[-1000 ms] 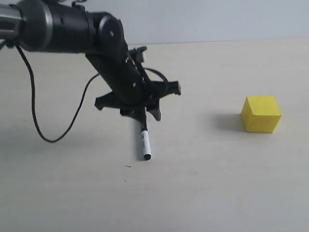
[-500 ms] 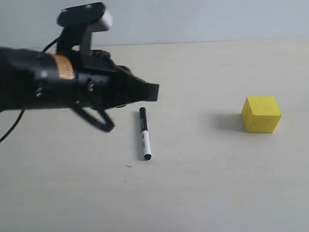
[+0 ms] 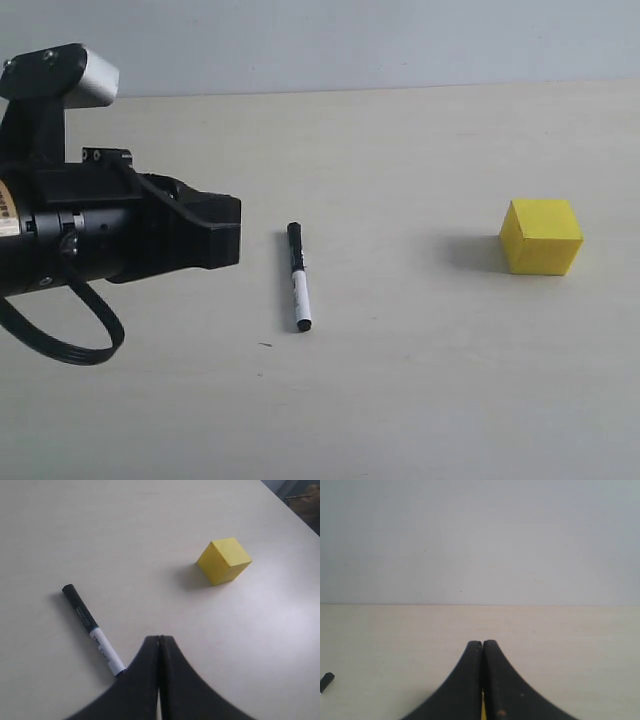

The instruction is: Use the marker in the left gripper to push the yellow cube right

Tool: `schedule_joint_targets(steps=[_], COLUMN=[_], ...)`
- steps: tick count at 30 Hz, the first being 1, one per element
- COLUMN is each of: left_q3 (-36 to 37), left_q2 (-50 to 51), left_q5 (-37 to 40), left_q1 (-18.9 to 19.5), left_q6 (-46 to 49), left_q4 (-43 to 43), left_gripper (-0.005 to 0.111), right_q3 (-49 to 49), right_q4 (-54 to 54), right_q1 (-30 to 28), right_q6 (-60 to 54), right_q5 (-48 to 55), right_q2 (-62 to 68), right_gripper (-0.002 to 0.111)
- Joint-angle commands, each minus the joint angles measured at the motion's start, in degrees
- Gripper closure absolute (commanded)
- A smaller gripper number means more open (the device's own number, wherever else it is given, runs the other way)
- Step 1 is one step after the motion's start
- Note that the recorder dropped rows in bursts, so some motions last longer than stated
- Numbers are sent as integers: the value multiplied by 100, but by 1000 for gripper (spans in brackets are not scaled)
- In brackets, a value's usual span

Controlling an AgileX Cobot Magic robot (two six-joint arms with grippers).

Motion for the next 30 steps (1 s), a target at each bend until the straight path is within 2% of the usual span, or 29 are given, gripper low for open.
schedule_joint_targets(steps=[1,16,19,22,27,30], left_q3=[34,34,180,665,1880,2569], left_q2=[-30,105,-346,-1102,-2591,-3696], left_q5=[-38,-38,-8,-94,-1374,-1593], left_q1=[-19,-29,249,952,2839,3524], left_q6=[307,370,885,1298,1151,1129], left_q4=[11,42,104,104,-284,-465], left_gripper=[107,107,107,107,107,107], right_q3=[26,26,26,26,26,26], right_q4=[-8,-8,-8,-8,-8,-8], right_q1=[5,5,5,5,5,5], right_q6=[-3,-3,-3,-3,-3,-3], right_q5=[-32,-32,-32,-32,-32,-32], right_q2=[-38,-38,-38,-38,-38,-38], right_gripper=[108,108,108,108,108,108])
